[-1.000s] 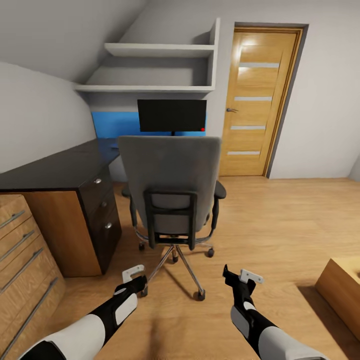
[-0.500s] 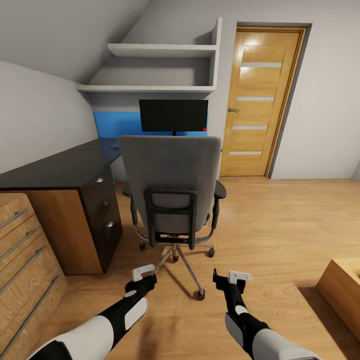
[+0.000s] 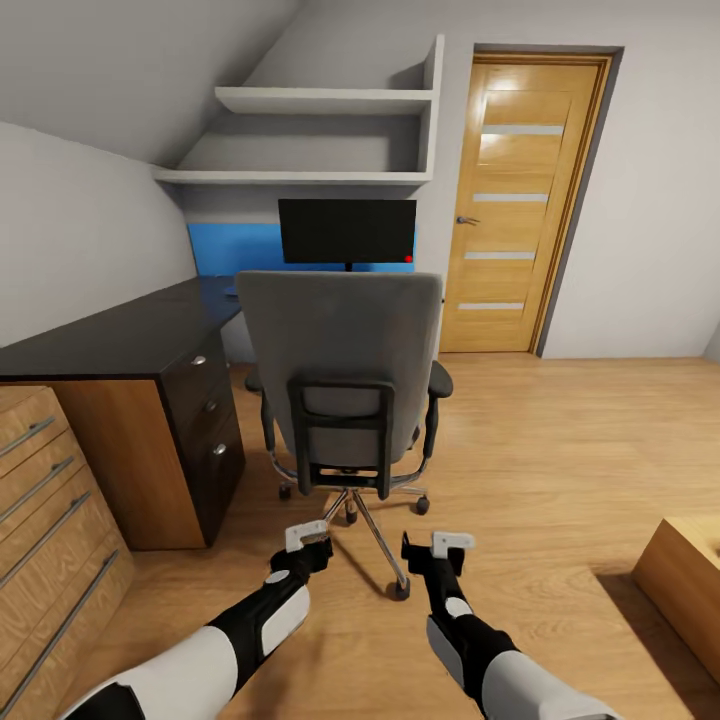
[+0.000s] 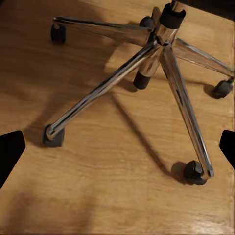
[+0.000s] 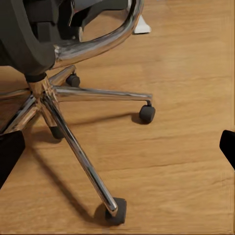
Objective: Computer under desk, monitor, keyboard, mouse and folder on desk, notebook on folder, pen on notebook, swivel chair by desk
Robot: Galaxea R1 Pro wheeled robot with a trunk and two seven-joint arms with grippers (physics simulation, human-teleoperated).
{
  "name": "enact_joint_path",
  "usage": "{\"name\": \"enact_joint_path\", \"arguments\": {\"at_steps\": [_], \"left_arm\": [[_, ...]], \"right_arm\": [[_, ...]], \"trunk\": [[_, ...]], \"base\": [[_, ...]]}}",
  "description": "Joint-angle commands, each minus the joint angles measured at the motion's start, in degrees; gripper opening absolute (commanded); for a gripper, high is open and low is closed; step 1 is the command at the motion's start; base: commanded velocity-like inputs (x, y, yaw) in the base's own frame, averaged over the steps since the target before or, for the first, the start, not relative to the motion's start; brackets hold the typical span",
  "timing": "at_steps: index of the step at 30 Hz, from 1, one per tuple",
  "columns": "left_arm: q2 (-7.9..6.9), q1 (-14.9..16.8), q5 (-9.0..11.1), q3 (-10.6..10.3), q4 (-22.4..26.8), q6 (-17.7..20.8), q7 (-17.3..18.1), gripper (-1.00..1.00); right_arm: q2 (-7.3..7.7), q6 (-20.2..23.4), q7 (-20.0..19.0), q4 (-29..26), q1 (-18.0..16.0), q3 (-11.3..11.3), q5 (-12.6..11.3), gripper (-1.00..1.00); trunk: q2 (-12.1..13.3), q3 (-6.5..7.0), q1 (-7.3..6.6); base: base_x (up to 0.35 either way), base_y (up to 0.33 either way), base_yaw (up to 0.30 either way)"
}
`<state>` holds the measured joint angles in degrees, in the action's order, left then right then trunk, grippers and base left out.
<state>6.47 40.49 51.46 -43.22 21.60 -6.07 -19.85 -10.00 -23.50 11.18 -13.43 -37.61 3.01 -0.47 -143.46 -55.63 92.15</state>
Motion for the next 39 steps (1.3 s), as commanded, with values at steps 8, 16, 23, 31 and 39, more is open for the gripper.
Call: {"name": "enact_joint_path", "arguments": {"at_steps": [8,16,23,31,39], "left_arm": [[-0.66,0.1,0.7,-0.3,4.7,11.7,-0.5,1.0],[-2.27,0.1,0.8,0.0,4.9,11.0,-0.2,1.0],[-2.79,0.1,0.8,-0.2,4.8,7.2,-0.2,1.0],[-2.95,0.1,0.9,-0.3,4.8,6.5,-0.3,1.0],[-2.92,0.1,0.8,-0.6,4.8,6.4,-0.3,1.0]], "right_arm": [[0.0,13.6,0.0,-8.5,-0.2,0.3,0.0,1.0],[0.0,14.5,-0.2,-8.0,-0.2,0.4,0.3,1.0],[0.0,12.3,-0.2,-6.9,-0.2,1.8,0.8,1.0],[0.0,11.2,-0.2,-5.5,-0.2,4.6,0.9,1.0],[0.0,9.1,-0.2,-4.9,-0.2,5.1,0.8,1.0]], "trunk": [[0.0,-0.06,-0.01],[0.0,-0.06,-0.01],[0.0,-0.06,-0.01],[0.0,-0.06,-0.01],[0.0,-0.06,-0.01]], "base": [[0.0,0.0,0.0],[0.0,0.0,0.0],[0.001,0.001,0.0],[0.179,0.071,0.0],[0.124,0.02,0.0]]}}
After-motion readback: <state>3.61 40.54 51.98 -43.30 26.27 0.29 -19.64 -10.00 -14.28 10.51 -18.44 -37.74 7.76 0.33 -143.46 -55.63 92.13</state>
